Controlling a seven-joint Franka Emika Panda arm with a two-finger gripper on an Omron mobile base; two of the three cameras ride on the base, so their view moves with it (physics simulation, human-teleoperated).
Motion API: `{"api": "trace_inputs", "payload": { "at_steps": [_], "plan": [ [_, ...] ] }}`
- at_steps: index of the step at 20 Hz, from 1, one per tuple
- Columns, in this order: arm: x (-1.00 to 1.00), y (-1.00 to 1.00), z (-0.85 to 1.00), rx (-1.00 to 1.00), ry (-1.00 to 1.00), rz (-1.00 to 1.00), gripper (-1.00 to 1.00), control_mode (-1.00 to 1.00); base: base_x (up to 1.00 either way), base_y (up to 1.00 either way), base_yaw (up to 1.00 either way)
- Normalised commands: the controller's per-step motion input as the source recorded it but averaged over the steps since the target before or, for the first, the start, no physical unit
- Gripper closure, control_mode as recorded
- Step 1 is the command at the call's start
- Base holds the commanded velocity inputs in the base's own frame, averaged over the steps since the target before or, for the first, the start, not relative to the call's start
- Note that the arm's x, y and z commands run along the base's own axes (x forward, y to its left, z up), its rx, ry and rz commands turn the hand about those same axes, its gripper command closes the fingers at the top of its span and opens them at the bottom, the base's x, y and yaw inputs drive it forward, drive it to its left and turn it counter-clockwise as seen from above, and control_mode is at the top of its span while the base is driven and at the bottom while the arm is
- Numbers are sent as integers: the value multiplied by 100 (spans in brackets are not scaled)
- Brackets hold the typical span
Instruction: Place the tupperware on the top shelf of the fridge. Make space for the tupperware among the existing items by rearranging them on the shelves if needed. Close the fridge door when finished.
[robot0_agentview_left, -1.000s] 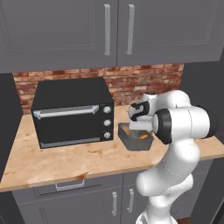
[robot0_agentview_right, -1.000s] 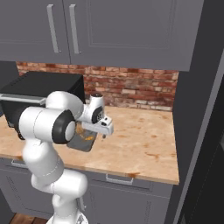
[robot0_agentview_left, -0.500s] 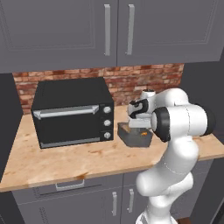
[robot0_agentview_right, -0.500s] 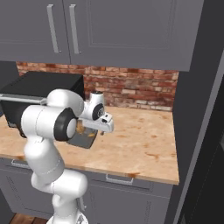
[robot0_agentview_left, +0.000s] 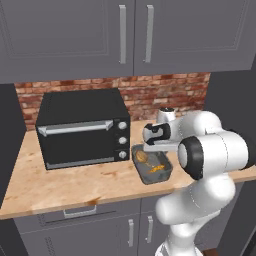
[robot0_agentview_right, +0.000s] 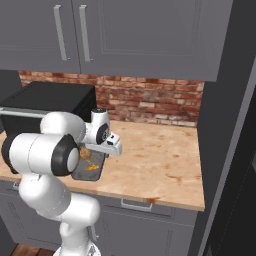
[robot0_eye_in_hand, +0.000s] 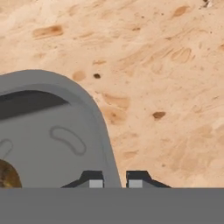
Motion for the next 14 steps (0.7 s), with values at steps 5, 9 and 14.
{"api": "trace_inputs", "payload": {
  "at_steps": [5,9,14],
  "plan": [
    [-18,0,25,0,0,0,100,-100,0,0,0],
    [-55,-8,83,0,7,-3,100,-100,0,0,0],
    [-90,-43,48,0,1,-25,100,-100,0,0,0]
  ]
}}
